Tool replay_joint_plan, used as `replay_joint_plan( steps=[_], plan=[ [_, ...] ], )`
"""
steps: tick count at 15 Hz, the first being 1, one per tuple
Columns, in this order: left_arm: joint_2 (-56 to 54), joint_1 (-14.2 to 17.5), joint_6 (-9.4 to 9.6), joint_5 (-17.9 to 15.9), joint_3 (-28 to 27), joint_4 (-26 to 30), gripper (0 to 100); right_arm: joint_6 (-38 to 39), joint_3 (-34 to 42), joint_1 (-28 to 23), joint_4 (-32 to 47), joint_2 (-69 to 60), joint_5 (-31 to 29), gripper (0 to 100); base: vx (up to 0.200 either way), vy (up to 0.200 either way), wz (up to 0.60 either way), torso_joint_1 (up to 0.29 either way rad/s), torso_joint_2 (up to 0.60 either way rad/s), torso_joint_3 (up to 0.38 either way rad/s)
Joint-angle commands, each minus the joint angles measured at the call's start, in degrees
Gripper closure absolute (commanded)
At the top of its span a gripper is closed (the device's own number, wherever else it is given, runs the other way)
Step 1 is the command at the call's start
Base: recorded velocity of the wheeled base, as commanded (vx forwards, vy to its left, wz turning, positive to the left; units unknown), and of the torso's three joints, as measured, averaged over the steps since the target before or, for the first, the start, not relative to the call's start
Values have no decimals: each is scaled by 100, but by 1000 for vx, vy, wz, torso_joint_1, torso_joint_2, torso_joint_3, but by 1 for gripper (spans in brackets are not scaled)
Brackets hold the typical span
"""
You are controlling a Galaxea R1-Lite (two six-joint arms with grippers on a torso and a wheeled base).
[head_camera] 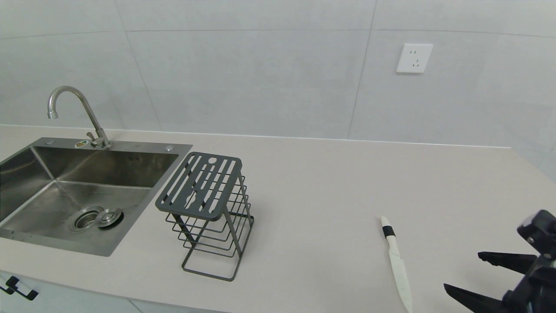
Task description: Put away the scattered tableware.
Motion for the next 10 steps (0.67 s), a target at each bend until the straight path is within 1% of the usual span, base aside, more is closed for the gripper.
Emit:
replay_joint_plan(
  steps=[1,2,3,6,8,9,10],
  plan=[
    [5,1,4,0,1,4,0,-2,-305,205,-23,741,-207,0,0,0,0,0,0,0],
    [14,1,-4,0,1,4,0,113,-437,425,-32,1005,-330,0,0,0,0,0,0,0],
    [14,1,-4,0,1,4,0,218,-490,451,-32,1093,-409,0,0,0,0,0,0,0],
    [5,1,-4,0,1,4,0,1132,-639,618,-23,1488,-822,0,0,0,0,0,0,0],
    [5,1,-4,0,1,-5,0,1958,-789,1022,-6,1743,-1024,0,0,0,0,0,0,0],
    [5,1,-4,9,1,-5,0,2240,-859,1225,-6,1875,-1200,0,0,0,0,0,0,0],
    [5,1,-4,0,1,4,0,2301,-868,1304,3,1972,-1262,0,0,0,0,0,0,0]
  ],
)
